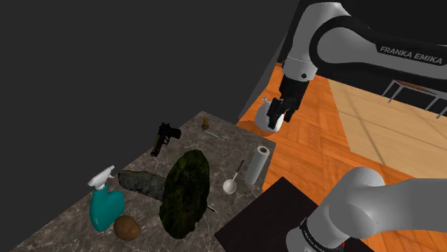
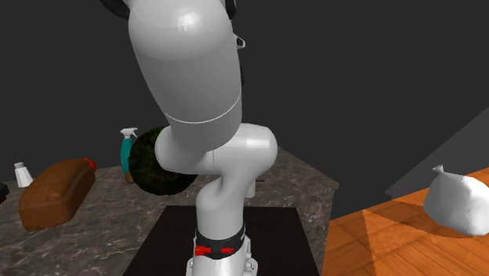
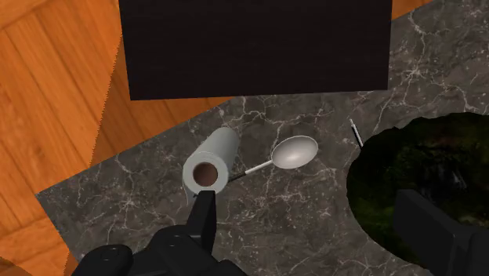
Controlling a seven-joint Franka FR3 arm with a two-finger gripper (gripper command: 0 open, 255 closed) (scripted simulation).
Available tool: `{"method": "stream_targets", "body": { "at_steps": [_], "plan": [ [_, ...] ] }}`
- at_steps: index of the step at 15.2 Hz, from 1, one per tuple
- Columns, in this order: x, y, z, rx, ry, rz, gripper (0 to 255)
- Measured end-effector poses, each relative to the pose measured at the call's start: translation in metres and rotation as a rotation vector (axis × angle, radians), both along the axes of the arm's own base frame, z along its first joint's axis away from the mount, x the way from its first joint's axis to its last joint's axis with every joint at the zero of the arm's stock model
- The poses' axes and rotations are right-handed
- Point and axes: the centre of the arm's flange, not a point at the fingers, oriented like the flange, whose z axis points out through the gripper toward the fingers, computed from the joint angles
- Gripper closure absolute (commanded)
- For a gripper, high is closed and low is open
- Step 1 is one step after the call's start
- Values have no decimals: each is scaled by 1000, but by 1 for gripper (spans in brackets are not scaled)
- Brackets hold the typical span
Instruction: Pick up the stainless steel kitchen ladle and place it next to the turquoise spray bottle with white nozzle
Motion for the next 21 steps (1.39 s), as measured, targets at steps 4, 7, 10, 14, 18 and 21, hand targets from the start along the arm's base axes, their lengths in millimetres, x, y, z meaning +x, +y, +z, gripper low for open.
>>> {"method": "stream_targets", "body": {
  "at_steps": [4,7,10,14,18,21],
  "plan": [
    [6,-3,-28,7,-7,-83,0],
    [15,-6,-63,17,-18,-198,0],
    [25,-13,-100,27,-30,-320,0],
    [37,-18,-153,40,-45,-481,0],
    [46,-24,-203,54,-62,-643,0],
    [54,-28,-240,65,-77,-764,0]
  ]
}}
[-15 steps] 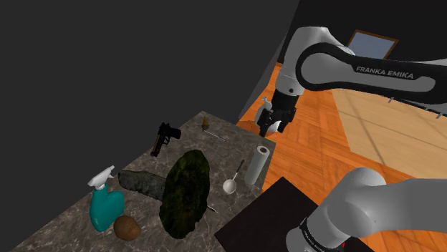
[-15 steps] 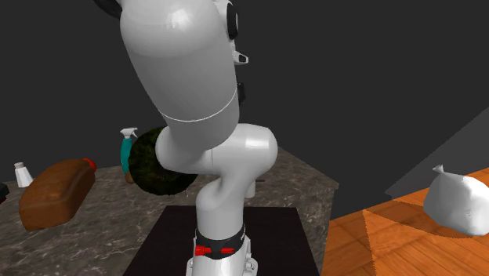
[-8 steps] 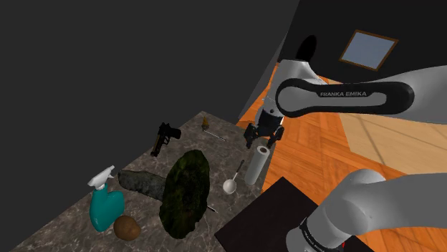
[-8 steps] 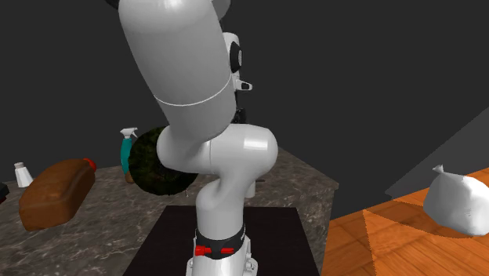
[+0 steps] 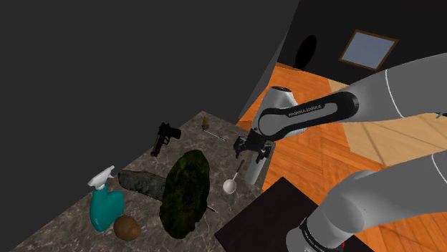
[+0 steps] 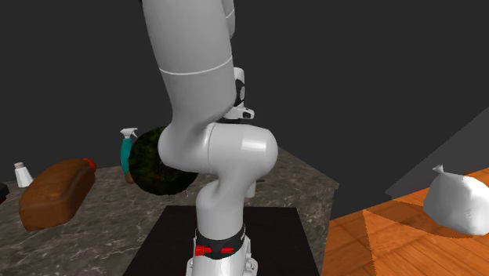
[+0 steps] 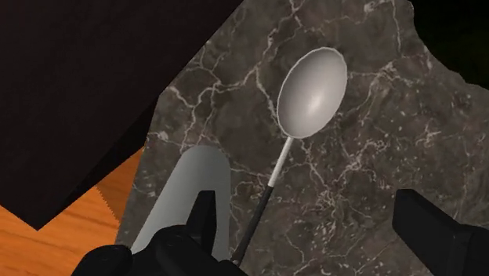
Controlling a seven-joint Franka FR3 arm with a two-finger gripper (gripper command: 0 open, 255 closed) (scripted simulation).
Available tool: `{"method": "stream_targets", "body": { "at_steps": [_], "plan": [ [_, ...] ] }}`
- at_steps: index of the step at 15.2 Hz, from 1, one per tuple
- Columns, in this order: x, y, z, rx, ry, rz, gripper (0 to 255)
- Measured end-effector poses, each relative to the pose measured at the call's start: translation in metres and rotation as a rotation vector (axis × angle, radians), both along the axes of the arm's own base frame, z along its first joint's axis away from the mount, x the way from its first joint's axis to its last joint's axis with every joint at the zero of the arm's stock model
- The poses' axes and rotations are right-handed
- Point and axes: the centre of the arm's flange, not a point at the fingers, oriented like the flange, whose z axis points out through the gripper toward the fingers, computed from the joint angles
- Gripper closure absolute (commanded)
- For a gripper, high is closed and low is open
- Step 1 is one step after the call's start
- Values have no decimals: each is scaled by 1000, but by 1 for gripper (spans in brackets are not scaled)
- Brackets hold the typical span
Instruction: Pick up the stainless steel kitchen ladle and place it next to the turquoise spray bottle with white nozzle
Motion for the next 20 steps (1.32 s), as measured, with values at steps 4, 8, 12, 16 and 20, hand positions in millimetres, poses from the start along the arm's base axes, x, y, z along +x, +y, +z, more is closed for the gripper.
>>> {"method": "stream_targets", "body": {
  "at_steps": [4,8,12,16,20],
  "plan": [
    [12,-12,-49,15,-14,-162,0],
    [23,-23,-98,29,-32,-325,0],
    [24,-26,-124,31,-41,-372,0],
    [25,-25,-147,31,-39,-376,0],
    [26,-25,-154,31,-40,-376,0]
  ]
}}
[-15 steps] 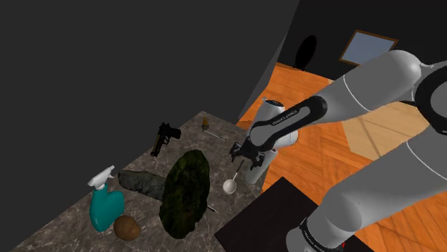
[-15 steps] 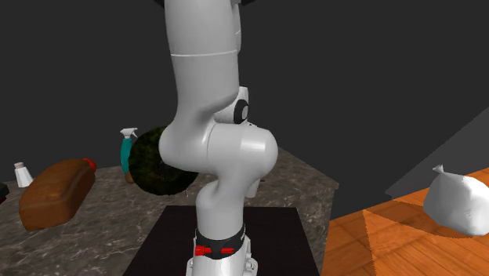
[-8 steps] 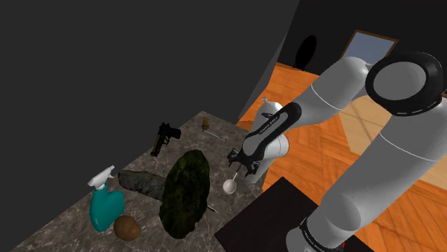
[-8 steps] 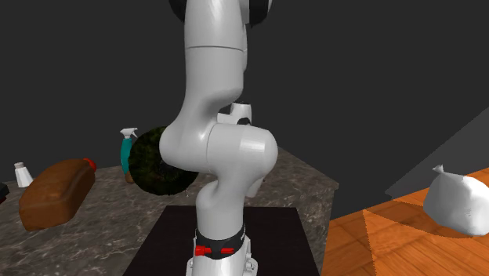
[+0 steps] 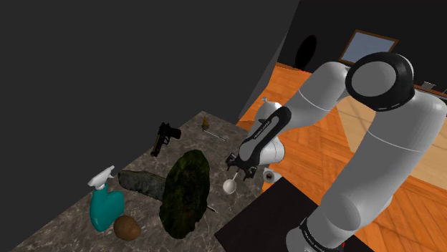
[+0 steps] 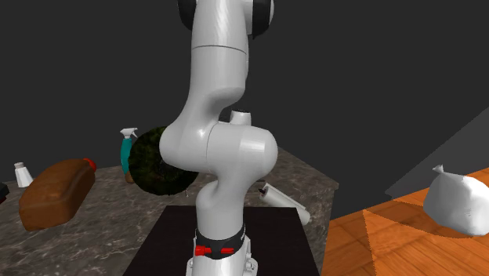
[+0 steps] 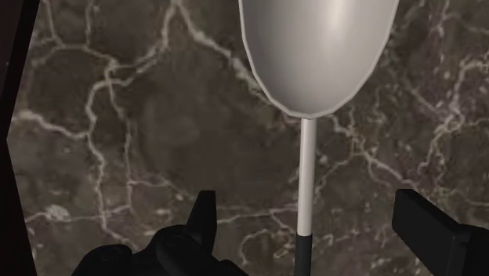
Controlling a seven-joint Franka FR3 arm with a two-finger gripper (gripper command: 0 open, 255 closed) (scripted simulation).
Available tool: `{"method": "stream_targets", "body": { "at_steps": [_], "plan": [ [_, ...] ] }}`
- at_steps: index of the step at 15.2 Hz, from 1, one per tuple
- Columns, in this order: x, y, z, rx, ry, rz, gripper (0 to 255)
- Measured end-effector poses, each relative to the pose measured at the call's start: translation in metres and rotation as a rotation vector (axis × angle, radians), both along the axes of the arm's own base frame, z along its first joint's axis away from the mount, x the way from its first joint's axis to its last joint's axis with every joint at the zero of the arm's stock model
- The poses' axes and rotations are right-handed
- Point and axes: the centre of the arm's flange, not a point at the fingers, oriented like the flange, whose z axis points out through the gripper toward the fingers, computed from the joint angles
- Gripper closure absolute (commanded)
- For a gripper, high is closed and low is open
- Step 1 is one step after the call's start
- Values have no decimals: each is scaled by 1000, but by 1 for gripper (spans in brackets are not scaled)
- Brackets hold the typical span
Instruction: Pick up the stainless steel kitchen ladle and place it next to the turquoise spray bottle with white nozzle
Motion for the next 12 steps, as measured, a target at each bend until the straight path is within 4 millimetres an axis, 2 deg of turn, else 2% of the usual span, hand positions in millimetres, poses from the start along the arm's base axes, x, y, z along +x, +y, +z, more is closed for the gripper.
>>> {"method": "stream_targets", "body": {
  "at_steps": [3,4,12],
  "plan": [
    [0,0,0,0,0,0,0],
    [0,0,0,0,0,0,255],
    [0,0,0,0,0,0,255]
  ]
}}
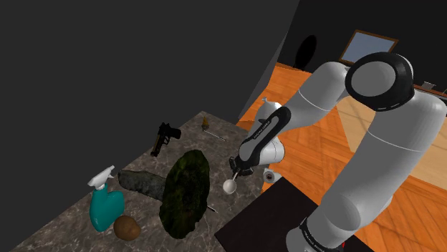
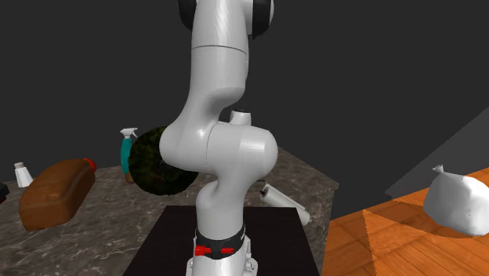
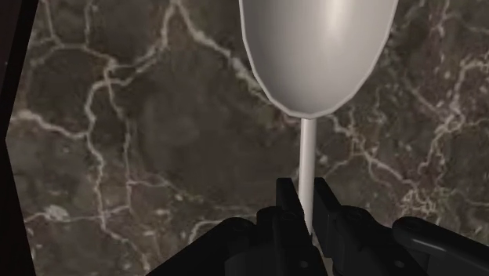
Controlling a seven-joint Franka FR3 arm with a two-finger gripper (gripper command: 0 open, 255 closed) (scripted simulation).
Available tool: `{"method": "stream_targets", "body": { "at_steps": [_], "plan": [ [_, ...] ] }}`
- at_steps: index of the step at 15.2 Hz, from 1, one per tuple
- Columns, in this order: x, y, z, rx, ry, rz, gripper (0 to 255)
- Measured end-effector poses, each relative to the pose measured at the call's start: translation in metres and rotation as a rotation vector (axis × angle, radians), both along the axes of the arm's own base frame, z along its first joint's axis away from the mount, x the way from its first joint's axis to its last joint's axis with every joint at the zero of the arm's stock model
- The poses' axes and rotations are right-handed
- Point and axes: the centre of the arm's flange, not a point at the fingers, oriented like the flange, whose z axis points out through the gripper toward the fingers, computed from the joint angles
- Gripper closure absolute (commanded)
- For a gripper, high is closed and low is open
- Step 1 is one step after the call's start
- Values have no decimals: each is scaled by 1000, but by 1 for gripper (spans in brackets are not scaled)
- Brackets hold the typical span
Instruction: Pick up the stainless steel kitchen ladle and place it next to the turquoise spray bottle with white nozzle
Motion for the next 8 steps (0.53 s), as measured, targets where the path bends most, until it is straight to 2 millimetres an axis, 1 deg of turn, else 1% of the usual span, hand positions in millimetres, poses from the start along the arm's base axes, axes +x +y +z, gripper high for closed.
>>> {"method": "stream_targets", "body": {
  "at_steps": [3,8],
  "plan": [
    [0,0,2,0,0,0,255],
    [0,-1,27,0,0,0,255]
  ]
}}
